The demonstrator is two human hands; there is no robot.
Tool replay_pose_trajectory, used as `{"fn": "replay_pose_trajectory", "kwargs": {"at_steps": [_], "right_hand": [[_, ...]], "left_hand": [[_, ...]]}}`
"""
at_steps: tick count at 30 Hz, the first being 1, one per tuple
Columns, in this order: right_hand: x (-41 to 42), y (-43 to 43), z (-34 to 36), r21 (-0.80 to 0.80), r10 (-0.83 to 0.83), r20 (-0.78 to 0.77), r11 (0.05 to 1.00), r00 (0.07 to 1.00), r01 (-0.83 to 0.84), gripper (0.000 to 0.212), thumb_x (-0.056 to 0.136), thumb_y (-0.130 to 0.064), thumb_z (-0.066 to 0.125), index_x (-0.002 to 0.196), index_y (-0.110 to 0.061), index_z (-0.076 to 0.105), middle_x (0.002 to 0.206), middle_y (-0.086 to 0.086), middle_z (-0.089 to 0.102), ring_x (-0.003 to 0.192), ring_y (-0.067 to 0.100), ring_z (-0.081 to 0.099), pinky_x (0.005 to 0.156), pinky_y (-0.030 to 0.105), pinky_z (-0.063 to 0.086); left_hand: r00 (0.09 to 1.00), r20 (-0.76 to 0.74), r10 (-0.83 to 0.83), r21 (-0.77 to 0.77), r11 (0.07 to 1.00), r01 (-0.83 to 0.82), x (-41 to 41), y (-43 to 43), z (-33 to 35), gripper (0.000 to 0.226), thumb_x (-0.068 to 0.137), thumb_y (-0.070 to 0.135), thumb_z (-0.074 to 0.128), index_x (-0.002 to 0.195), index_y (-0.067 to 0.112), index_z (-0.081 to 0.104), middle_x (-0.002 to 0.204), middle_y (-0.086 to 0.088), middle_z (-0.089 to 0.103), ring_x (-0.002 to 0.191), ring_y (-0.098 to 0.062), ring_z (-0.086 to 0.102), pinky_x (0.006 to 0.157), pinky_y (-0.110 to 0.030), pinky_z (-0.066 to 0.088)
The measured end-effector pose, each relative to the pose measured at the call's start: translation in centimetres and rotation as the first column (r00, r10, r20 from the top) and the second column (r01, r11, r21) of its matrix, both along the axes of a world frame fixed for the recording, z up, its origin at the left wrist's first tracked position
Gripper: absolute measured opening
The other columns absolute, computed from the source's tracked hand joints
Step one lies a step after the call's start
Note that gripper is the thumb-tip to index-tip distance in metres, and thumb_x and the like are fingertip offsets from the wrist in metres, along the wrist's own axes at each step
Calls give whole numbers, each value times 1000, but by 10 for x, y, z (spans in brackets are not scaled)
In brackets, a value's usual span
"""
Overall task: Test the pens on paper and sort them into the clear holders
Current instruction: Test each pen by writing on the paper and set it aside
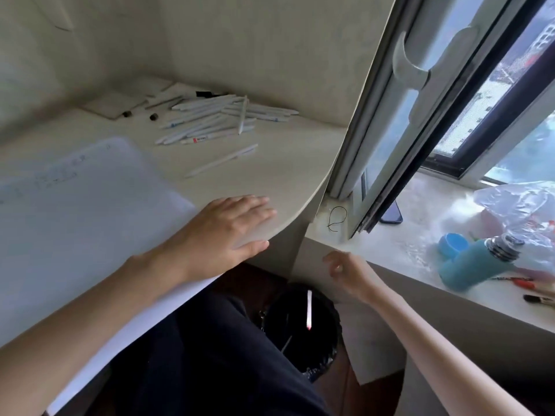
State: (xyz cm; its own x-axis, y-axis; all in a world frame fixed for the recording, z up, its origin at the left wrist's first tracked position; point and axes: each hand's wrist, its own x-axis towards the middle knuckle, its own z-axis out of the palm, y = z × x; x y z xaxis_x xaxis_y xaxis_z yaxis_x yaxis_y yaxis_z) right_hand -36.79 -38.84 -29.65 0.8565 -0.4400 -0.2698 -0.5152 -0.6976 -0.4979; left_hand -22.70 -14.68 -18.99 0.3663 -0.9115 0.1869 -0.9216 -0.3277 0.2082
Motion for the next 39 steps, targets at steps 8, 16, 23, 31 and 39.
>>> {"fn": "replay_pose_trajectory", "kwargs": {"at_steps": [8, 16, 23, 31, 39], "right_hand": [[42, 38, 118, 116, -111, 727, 992, 677, 38, 22, 89, -18, 48, 74, -6, 59, 64, 3, 61, 51, 8, 48, 47, 26, 33], [167, 92, 146, -92, 171, 581, 985, 795, -144, 20, 92, -23, 48, 90, -10, 62, 85, 4, 67, 83, 27, 61, 66, 35, 45], [250, 70, 142, -210, -97, 362, 961, 927, 182, 42, 96, -38, 46, 116, -3, 57, 123, 17, 59, 116, 33, 53, 87, 34, 41], [252, 93, 157, -286, 81, 501, 955, 862, 77, 32, 92, -31, 51, 67, -12, 57, 75, 11, 56, 85, 34, 56, 65, 32, 36], [238, 182, 143, -561, 708, 197, 648, 678, -515, 32, 100, -32, 39, 111, -19, 67, 112, 6, 57, 110, 25, 44, 92, 33, 31]], "left_hand": [[980, -194, 53, -143, 986, -81, 10, 9, 19, 64, 87, 63, 30, 131, 22, 50, 136, 6, 44, 124, -4, 34, 101, -24, 30], [937, -235, 260, -183, 935, -305, 58, 63, 33, 63, 83, 61, 32, 125, 21, 55, 121, 16, 42, 120, -9, 42, 102, -24, 30], [894, -218, 390, -154, 891, -427, 65, 116, 27, 51, 85, 51, 36, 122, 22, 57, 123, 16, 43, 120, -4, 38, 98, -17, 24], [878, -210, 430, -203, 860, -469, 68, 147, 26, 61, 80, 61, 27, 118, 26, 59, 124, 20, 42, 118, 1, 37, 97, -18, 26], [822, -192, 536, -215, 794, -569, 61, 199, 17, 52, 86, 53, 31, 111, 20, 64, 110, 17, 53, 104, -2, 50, 90, -27, 42]]}}
